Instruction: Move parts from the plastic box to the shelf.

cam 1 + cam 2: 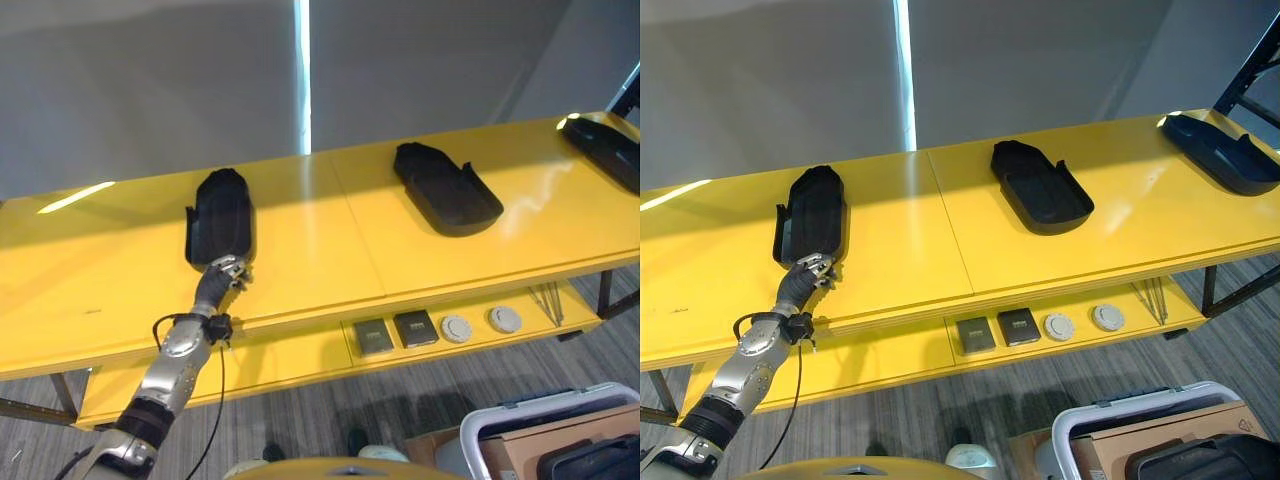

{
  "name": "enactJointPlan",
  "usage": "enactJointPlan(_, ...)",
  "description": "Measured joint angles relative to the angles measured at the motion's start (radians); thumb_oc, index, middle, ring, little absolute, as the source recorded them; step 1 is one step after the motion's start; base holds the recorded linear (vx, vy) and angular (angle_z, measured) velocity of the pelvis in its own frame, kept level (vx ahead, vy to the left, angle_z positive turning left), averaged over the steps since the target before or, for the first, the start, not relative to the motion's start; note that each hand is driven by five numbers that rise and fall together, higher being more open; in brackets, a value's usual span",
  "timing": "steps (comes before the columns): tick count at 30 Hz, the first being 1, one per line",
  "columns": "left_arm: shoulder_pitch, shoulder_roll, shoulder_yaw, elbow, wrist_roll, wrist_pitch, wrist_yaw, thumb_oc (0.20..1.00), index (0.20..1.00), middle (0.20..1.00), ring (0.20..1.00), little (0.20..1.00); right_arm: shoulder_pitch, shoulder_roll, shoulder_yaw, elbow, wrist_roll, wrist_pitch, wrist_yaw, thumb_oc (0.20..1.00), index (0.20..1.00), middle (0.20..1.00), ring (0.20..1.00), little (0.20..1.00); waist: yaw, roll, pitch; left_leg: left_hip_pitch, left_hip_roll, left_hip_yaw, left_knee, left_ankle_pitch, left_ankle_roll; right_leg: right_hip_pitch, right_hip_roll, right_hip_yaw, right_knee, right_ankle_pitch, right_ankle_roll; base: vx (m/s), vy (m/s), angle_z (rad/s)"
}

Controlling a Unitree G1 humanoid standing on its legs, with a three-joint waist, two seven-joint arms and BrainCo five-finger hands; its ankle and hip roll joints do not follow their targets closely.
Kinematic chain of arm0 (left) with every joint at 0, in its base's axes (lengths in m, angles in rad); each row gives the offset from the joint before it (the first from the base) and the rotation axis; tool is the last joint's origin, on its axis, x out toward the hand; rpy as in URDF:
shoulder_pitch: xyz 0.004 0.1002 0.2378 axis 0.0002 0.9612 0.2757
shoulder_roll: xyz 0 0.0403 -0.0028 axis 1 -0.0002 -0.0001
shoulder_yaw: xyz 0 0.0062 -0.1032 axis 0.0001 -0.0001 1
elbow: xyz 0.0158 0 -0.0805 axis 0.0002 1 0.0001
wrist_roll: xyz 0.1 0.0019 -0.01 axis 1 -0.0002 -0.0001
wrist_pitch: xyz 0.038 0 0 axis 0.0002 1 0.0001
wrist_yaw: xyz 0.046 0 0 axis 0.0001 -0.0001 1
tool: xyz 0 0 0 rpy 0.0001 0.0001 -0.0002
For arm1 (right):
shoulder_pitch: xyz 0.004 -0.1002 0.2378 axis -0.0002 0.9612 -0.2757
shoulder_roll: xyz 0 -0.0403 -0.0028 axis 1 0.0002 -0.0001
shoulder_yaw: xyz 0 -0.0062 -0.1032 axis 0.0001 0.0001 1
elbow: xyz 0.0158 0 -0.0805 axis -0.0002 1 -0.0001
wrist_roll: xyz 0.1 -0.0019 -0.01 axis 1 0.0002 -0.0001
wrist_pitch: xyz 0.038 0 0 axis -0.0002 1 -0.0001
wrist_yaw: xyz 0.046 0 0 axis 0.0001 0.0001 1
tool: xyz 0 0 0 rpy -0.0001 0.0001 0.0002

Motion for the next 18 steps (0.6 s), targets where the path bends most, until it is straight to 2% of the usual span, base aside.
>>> enactJointPlan(3,0.02,0.026,0.0,-0.129,0.008,0.006,-0.074,1.0,1.0,1.0,1.0,1.0,-0.005,0.0,0.0,0.003,0.0,0.0,0.0,1.0,1.0,1.0,1.0,1.0,0.02,-0.004,0.006,-0.001,0.0,-0.002,0.0,0.0,0.0,0.003,-0.001,-0.005,0.0,0.001,-0.001,-0.04,0.03,0.03)
enactJointPlan(4,0.045,0.058,0.008,-0.234,0.007,0.017,-0.124,1.0,1.0,1.0,1.0,1.0,-0.008,0.0,-0.002,0.003,0.001,-0.001,0.0,1.0,1.0,1.0,1.0,1.0,0.02,-0.004,0.009,0.001,-0.001,-0.006,0.0,0.0,0.001,0.009,-0.002,-0.012,0.0,0.008,-0.004,-0.04,0.03,0.09)
enactJointPlan(7,0.057,0.098,0.01,-0.365,0.016,0.02,-0.236,1.0,1.0,1.0,1.0,1.0,-0.005,0.0,-0.003,0.006,0.001,-0.004,-0.001,1.0,1.0,1.0,1.0,1.0,0.037,0.0,0.009,0.004,-0.002,-0.012,0.0,0.0,0.001,0.014,-0.002,-0.017,0.0,0.007,-0.003,-0.05,0.029,0.09)
enactJointPlan(8,0.059,0.127,0.005,-0.439,0.025,0.024,-0.347,1.0,1.0,1.0,1.0,1.0,-0.01,0.0,-0.006,0.007,0.001,-0.009,-0.001,1.0,1.0,1.0,1.0,1.0,0.048,0.006,0.01,0.003,-0.002,-0.018,0.0,0.0,0.001,0.016,-0.003,-0.02,0.0,0.006,-0.002,-0.05,0.034,0.09)
enactJointPlan(10,0.06,0.147,-0.006,-0.482,0.04,0.033,-0.441,1.0,1.0,1.0,1.0,1.0,-0.022,-0.002,-0.013,0.009,0.0,-0.01,0.0,1.0,1.0,1.0,1.0,1.0,0.061,0.014,0.006,0.002,-0.003,-0.025,0.0,0.0,0.002,0.018,-0.004,-0.026,0.0,0.005,-0.002,-0.05,0.03,0.1)
enactJointPlan(12,0.061,0.178,-0.041,-0.49,0.065,0.044,-0.492,1.0,1.0,1.0,1.0,1.0,-0.031,-0.005,-0.013,0.016,0.0,-0.01,0.0,1.0,1.0,1.0,1.0,1.0,0.062,0.022,0.002,0.004,-0.003,-0.031,0.0,0.001,0.002,0.024,-0.004,-0.034,0.0,0.001,-0.001,-0.04,0.022,0.11)
enactJointPlan(15,0.106,0.214,-0.116,-0.471,0.162,0.072,-0.491,1.0,1.0,1.0,1.0,1.0,-0.058,-0.008,-0.011,0.043,0.001,-0.015,0.0,1.0,1.0,1.0,1.0,1.0,0.065,0.042,-0.011,0.004,-0.003,-0.034,0.0,0.001,0.001,0.026,-0.004,-0.037,0.0,-0.004,0.005,-0.04,0.017,0.05)
enactJointPlan(17,0.123,0.214,-0.135,-0.421,0.227,0.083,-0.457,1.0,1.0,1.0,1.0,1.0,-0.057,-0.011,-0.011,0.043,0.001,-0.019,0.001,1.0,1.0,1.0,1.0,1.0,0.068,0.047,-0.015,0.004,-0.003,-0.036,0.0,0.001,0.001,0.026,-0.004,-0.038,0.0,-0.005,0.006,-0.05,0.006,0.03)
enactJointPlan(18,0.137,0.214,-0.137,-0.355,0.294,0.079,-0.404,1.0,1.0,1.0,1.0,1.0,-0.059,-0.012,-0.009,0.047,0.002,-0.018,0.0,1.0,1.0,1.0,1.0,1.0,0.072,0.049,-0.02,0.002,-0.002,-0.041,0.0,0.002,0.0,0.026,-0.004,-0.041,0.0,-0.006,0.005,-0.05,0.001,0.04)
